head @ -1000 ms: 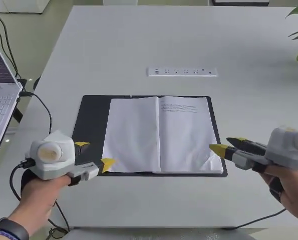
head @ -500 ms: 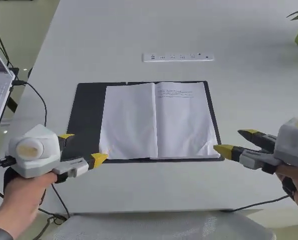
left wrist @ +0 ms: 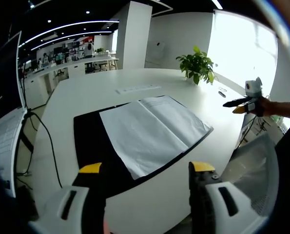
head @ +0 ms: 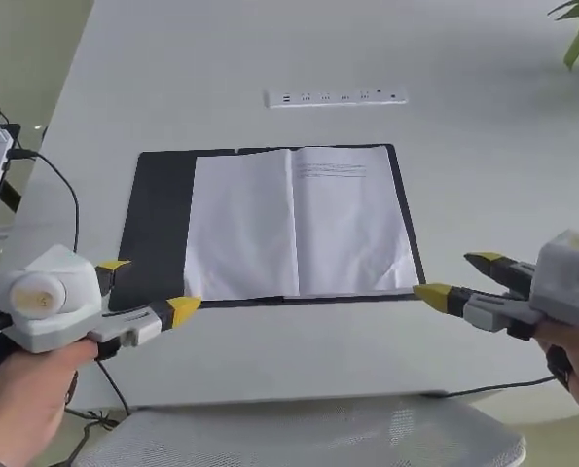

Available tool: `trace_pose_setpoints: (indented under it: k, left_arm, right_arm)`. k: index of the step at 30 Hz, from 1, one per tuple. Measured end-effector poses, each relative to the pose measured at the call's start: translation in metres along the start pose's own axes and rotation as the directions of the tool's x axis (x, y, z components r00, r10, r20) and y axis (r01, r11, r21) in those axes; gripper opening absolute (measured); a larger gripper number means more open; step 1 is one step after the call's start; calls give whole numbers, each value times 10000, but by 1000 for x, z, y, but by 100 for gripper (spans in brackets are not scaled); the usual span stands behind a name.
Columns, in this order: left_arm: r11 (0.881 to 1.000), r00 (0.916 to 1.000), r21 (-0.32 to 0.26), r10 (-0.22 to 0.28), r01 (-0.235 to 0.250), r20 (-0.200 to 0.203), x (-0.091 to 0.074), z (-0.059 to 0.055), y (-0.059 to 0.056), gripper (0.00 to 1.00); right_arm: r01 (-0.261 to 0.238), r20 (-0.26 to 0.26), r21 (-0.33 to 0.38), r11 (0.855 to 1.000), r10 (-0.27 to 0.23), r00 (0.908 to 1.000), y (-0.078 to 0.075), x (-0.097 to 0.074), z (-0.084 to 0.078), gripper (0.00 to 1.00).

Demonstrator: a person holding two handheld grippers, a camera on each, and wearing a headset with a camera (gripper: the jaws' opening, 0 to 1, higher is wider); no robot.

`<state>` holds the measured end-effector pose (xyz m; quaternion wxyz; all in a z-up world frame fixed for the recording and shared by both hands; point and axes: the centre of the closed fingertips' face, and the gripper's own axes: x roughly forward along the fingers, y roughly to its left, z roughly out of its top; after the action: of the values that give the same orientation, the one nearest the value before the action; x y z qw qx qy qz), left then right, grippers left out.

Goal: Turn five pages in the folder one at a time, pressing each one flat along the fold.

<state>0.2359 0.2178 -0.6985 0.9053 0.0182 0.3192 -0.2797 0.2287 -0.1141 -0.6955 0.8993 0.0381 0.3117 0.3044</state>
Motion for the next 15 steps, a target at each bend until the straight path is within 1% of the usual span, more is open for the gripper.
trace_pose_setpoints:
  k: [4,8,13,15]
  left_arm:
    - [10000,10000,-29,-33,33,11,3,3,-2,69]
    - [9998,9999,98,-163,163,21,10,10,-8,69]
    - [9985,9987,212,-505,503,92,23,21,-18,68]
    - [9976,9981,340,-609,607,41,28,23,-22,68]
  right_arm:
    - [7,-54,54,10000,-7,10000,-1,0,-3,66]
    - [-7,-66,93,10000,7,10000,-1,0,-4,66]
    - [-10,-77,161,9999,11,10000,-2,-2,-6,65]
    - [3,-126,153,9999,-1,9999,-3,-3,-8,65]
